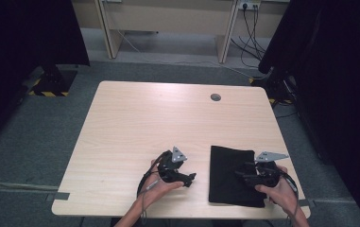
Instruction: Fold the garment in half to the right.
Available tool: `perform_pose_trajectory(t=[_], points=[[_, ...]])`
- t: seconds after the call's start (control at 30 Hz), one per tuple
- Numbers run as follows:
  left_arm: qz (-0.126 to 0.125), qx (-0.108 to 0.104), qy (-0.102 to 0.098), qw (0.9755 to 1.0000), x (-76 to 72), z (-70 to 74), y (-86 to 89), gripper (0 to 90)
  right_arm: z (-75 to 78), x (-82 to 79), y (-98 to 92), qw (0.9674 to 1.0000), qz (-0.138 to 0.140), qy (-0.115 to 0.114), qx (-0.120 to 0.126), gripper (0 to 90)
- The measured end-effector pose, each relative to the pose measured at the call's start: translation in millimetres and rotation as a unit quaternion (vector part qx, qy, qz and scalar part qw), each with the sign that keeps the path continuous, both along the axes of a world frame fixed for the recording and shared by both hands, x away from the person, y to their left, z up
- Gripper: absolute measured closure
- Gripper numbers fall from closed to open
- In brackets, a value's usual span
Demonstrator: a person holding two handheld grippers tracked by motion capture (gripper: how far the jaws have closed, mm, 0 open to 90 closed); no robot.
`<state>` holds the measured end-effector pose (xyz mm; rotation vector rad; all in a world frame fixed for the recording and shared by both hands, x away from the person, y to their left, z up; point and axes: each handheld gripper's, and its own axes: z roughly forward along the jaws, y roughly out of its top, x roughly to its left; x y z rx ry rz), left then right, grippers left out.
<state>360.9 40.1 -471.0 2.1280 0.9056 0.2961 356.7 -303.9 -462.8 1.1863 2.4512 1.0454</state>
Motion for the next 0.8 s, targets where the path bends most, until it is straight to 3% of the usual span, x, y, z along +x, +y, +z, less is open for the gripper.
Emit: perform_pose_trajectory(t=[0.13, 0.17, 0.3, 0.7, 0.8], points=[[0.012, 0.009, -0.005, 0.9999, 0.5, -2.0, 18.0, 10.5, 4.7, -2.3, -1.4, 0.9999, -0.006, -0.008, -0.006, 35.6], [0.022, 0.007, -0.005, 0.9997, 1.1, -3.3, 27.4, 9.9, 9.8, -5.2, -1.7, 0.9998, -0.011, -0.018, 0.004, 34.7], [0.032, 0.008, 0.0, 0.9995, -1.6, -4.3, 39.3, 8.6, 13.2, -8.7, 0.5, 0.9998, -0.005, -0.019, 0.009, 32.6], [0.057, 0.014, -0.008, 0.9983, -10.6, -7.4, 73.2, 3.7, -1.4, -11.5, 6.1, 1.0, 0.0, 0.009, 0.004, 25.5], [0.061, 0.02, -0.006, 0.9979, -12.8, -8.6, 80.1, 3.7, -3.6, -10.5, 8.9, 1.0, 0.004, 0.003, 0.0, 23.4]])
